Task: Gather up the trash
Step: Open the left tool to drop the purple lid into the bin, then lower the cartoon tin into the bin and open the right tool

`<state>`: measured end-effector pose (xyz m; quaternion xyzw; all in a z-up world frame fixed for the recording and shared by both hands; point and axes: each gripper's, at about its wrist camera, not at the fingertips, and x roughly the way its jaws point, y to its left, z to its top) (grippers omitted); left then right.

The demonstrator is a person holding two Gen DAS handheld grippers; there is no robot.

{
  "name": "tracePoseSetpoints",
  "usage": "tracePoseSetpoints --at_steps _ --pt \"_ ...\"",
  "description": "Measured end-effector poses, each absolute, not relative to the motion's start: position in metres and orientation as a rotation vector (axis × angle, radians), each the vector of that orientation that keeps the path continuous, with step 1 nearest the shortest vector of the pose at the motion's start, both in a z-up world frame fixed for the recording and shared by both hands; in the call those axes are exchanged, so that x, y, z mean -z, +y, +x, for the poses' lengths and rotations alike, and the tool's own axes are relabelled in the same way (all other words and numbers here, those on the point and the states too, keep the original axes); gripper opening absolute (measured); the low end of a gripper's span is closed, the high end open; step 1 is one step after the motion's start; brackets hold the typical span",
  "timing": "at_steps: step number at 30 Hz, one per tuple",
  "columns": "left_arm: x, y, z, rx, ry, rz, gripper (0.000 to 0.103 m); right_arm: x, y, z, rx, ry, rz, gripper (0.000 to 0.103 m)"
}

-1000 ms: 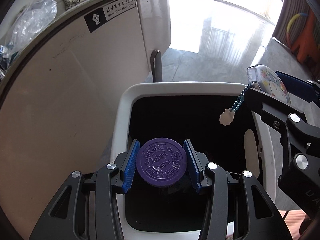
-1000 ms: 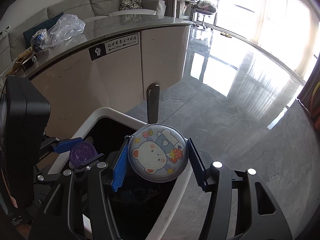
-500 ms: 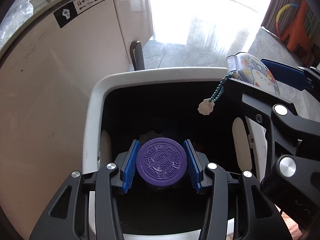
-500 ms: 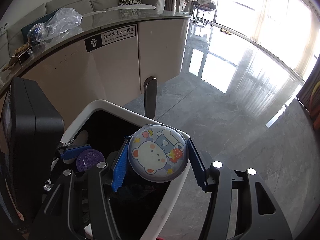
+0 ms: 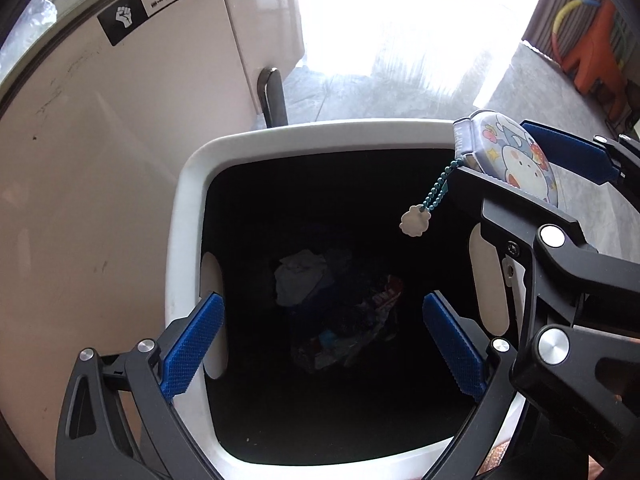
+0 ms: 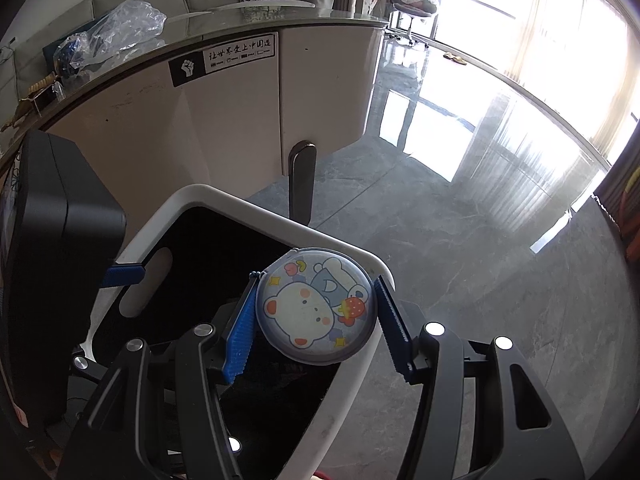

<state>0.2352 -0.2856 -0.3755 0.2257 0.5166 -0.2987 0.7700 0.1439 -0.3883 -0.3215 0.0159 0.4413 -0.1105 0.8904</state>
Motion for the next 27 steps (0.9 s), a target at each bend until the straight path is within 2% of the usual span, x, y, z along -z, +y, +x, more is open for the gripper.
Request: tracePoseSetpoints --at_steps 12,18,27 --pt "0.319 -0.225 0.23 0.568 0.924 0.532 0.1 0.321 -0.376 0.15 0.198 0.916 0.042 0.057" --pt "0.295 -0.204 0.24 0.552 0.913 0.454 0.099 0.332 -0.358 0.161 0.174 0.949 0.019 0.057" --pt "0.288 -0.186 0.251 0.526 0.917 0.413 0.099 0.37 -0.348 0.176 0.145 1.046 0.009 0.057"
